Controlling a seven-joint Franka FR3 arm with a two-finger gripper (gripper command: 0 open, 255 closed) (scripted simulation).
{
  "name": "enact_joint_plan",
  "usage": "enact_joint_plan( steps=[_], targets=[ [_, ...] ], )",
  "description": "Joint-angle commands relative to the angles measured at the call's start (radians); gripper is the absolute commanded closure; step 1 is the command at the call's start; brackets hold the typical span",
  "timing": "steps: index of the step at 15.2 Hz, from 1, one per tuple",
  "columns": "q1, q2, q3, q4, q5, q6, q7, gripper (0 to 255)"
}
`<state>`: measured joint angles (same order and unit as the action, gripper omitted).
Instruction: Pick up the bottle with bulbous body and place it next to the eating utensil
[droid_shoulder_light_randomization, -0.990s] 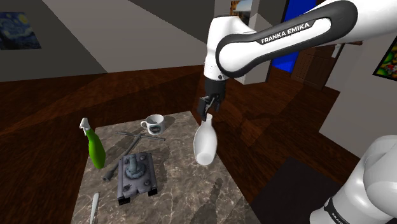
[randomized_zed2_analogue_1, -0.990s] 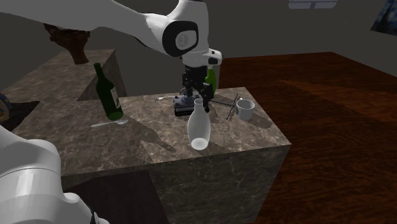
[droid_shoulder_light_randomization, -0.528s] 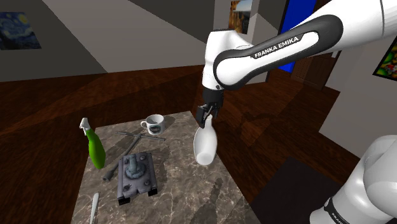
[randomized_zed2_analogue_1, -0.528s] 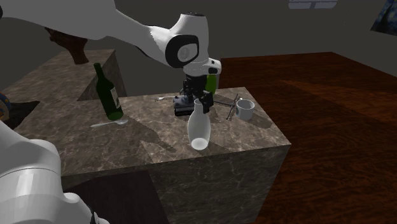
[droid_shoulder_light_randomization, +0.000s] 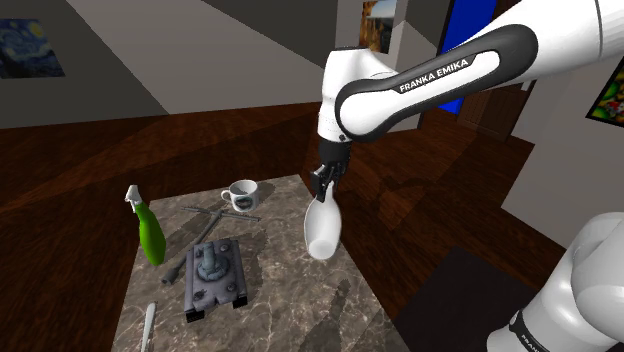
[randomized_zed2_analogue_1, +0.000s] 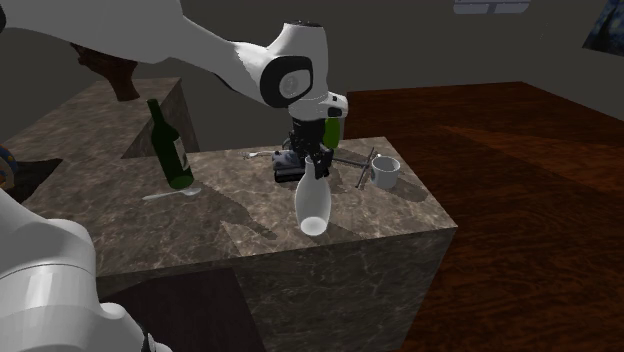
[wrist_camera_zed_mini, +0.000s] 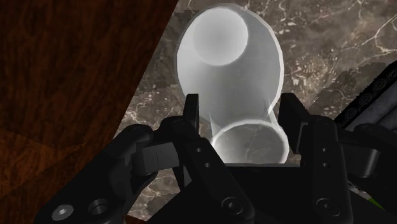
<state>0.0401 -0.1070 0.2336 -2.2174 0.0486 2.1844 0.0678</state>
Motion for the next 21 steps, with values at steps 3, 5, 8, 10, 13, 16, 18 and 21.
enact_joint_plan(
  steps=[3, 5, 8, 10, 13, 16, 18, 21],
  targets=[
    [0.000, 0.000, 0.000, 0.000, 0.000, 0.000, 0.000, 255],
    [0.000, 0.001, 0.000, 0.000, 0.000, 0.000, 0.000, 255],
    [0.000, 0.000, 0.000, 0.000, 0.000, 0.000, 0.000, 255],
    [0.000, -0.010, -0.001, 0.016, 0.002, -0.027, -0.001, 255],
    [0.000, -0.024, -0.003, 0.043, 0.004, -0.068, -0.003, 255],
    [-0.001, -0.036, -0.004, 0.072, 0.006, -0.108, -0.004, 255],
    [-0.001, -0.043, -0.005, 0.092, 0.007, -0.135, -0.005, 255],
    [-0.002, -0.052, -0.007, 0.123, 0.008, -0.175, -0.005, 255]
  ],
)
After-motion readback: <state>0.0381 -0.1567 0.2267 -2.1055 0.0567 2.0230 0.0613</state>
